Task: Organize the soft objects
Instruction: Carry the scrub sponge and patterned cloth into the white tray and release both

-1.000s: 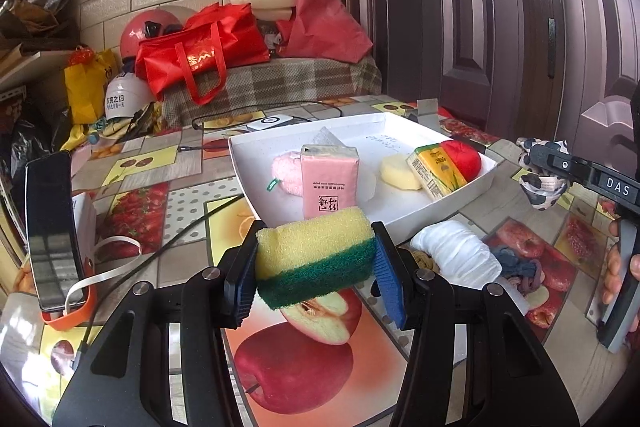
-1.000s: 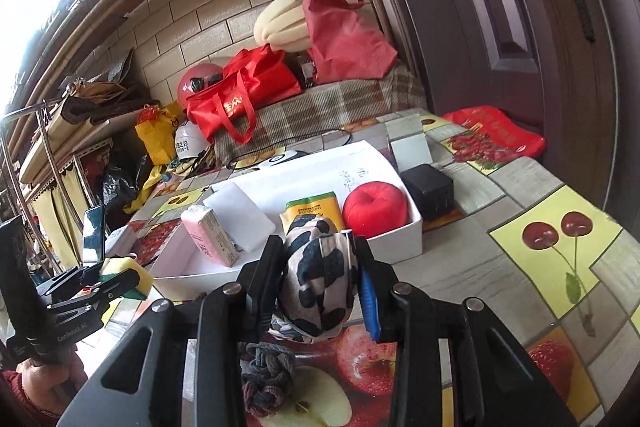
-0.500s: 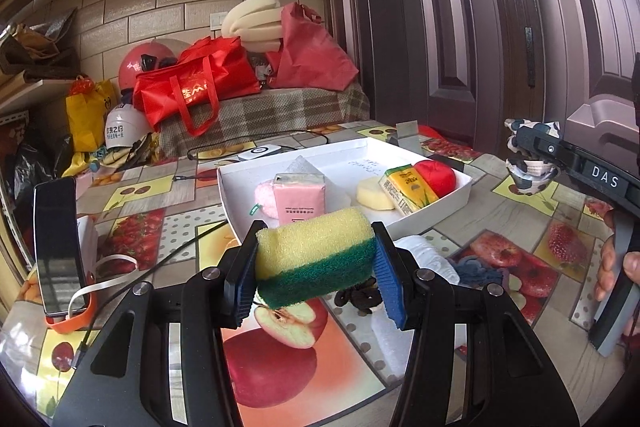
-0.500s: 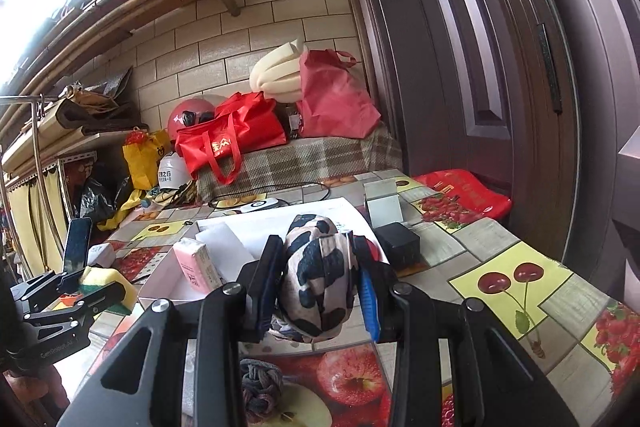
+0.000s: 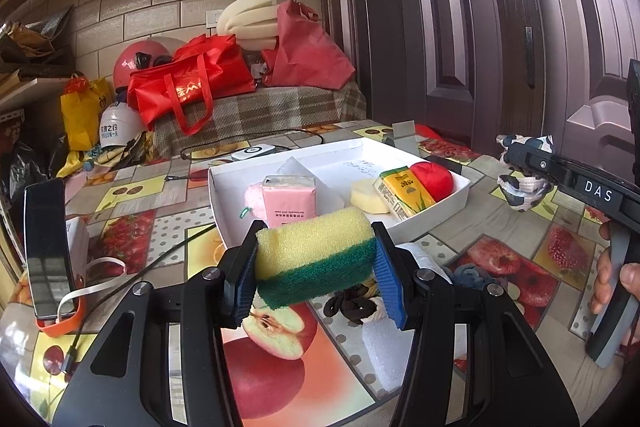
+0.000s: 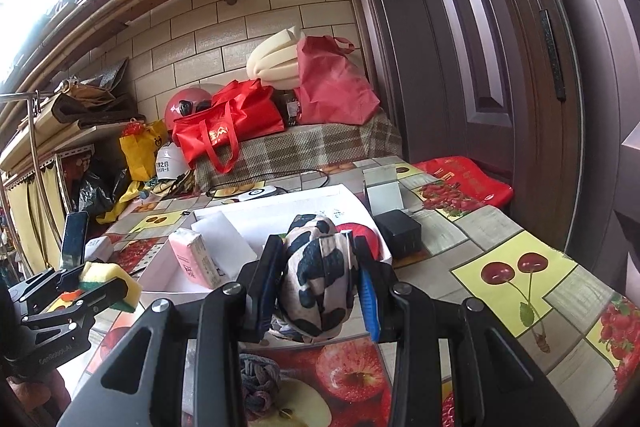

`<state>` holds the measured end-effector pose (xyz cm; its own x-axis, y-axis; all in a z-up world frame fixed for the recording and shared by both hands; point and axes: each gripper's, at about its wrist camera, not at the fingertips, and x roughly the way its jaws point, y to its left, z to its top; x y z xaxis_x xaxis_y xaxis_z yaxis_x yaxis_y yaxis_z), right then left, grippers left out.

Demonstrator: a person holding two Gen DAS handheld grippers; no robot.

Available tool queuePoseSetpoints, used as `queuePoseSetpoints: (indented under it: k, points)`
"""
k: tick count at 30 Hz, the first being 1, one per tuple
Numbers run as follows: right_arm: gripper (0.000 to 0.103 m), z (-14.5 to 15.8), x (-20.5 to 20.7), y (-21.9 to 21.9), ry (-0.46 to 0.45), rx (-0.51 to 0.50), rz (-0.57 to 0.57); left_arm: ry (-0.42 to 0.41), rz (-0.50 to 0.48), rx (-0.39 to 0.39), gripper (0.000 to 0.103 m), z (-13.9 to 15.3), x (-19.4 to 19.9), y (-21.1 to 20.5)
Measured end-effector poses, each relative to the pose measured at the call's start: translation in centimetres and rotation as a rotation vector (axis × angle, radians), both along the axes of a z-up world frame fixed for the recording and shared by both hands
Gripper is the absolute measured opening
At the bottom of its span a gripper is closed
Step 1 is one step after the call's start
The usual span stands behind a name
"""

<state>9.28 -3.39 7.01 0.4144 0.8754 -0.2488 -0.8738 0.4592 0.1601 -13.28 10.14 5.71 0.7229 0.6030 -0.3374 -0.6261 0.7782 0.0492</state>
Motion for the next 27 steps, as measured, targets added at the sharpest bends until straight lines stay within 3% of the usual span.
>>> queuePoseSetpoints:
  k: [4,12,24,27]
  points:
    - [0.035,-0.3,0.6,0.1,0.019,-0.016,-0.011,-0.002,0.001,-0.019,0.051,0.0,0.6,1.6]
    - [0.035,-0.5,0.9,2.3,-0.091,-0.1,-0.011,-0.001,0.011,-0.017,0.051,0.0,2.3,4.0]
    - [0.035,-0.5,0.1,7.0,-0.146,-0.111,0.173,-0.014,0.018,-0.052,0.052,0.1,4.6,7.1]
    - [0.035,-0.6,0.6,8.8,-0.111,-0.123,0.187,-0.025,0.029,-0.068,0.052,0.1,5.0,8.1]
